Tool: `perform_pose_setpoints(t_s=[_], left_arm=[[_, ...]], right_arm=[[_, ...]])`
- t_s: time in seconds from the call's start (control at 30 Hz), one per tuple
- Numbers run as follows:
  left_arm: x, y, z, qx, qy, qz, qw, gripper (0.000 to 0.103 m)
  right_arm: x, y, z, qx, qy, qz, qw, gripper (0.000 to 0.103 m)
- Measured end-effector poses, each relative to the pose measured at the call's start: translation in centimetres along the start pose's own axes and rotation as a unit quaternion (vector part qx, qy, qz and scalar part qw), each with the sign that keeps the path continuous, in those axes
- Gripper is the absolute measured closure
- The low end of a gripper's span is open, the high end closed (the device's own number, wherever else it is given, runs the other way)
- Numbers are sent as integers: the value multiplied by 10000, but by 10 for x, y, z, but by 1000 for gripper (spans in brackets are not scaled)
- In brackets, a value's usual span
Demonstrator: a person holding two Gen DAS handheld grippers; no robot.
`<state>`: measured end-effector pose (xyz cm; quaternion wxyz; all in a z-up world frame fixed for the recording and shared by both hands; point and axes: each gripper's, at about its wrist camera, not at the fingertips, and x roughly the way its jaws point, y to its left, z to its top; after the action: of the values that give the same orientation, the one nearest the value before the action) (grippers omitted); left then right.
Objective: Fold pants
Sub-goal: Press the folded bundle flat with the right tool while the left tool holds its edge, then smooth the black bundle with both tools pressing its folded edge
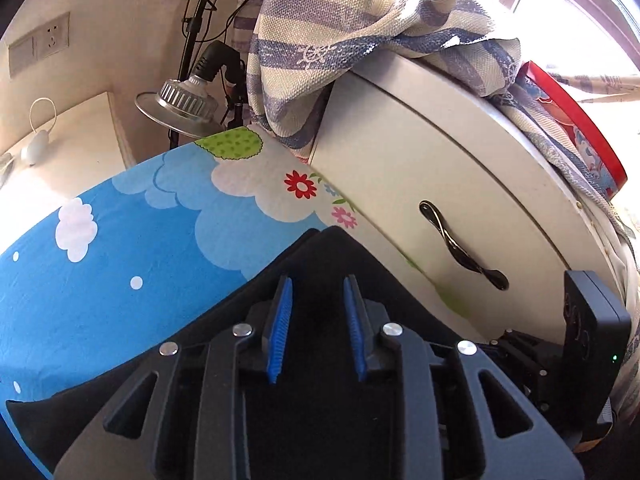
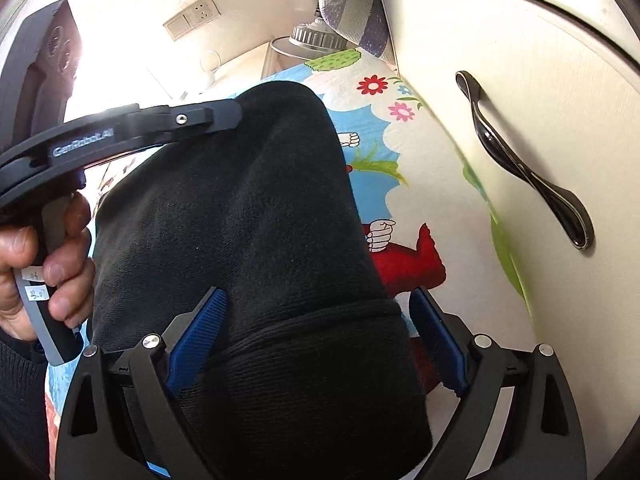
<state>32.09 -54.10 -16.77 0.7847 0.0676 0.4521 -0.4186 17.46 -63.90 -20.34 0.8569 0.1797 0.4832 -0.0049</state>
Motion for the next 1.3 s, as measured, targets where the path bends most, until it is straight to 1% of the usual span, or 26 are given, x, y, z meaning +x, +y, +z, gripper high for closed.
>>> perform_pose_setpoints(t_s=[0.03,0.07,0.27,0.4,0.53,0.6,0.67,0.8,0.9,0.97,1.0,1.03,1.07,1.2,1.3], left_arm=[[7,1,0,-9,71,103,9999,82],[10,3,0,-30,92,167,9998,82],[12,7,-7,-34,7,189,9998,82],[13,10,-5,-129,-10,145,9998,82],[14,9,-4,-120,-26,170,9998,82],[13,9,-5,-131,-41,168,9998,82],[13,9,-6,-140,-53,173,9997,82],[13,8,-6,-136,-70,197,9997,82],[12,8,-7,-145,-76,195,9997,82],[11,8,-7,-153,-79,192,9997,82],[11,8,-8,-160,-80,191,9997,82],[11,8,-8,-165,-81,191,9996,82],[10,9,-8,-173,-84,194,9996,82],[6,10,-11,-191,-139,146,9996,82],[3,13,-13,-270,-180,75,9994,82]], right_arm=[[-1,2,0,-29,-23,-72,10000,15],[-2,3,0,-49,-44,-141,9999,15],[-11,12,2,-252,-119,-574,9980,14],[-26,18,2,-357,-366,-992,9938,14],[-46,22,3,-305,-625,-1132,9911,14],[-48,27,6,-327,-683,-1095,9911,14],[-52,31,5,-401,-689,-1044,9913,14],[-53,48,1,-563,-716,-1082,9899,14],[-54,57,3,-566,-699,-1114,9897,14],[-57,59,-4,-522,-640,-1139,9901,14],[-54,58,-5,-502,-589,-1141,9904,16],[-54,58,-8,-493,-522,-1139,9909,19],[-50,58,-10,-495,-452,-1143,9912,20],[-39,60,-17,-703,-358,-1448,9863,20],[-34,60,-22,-794,-330,-1556,9841,19]])
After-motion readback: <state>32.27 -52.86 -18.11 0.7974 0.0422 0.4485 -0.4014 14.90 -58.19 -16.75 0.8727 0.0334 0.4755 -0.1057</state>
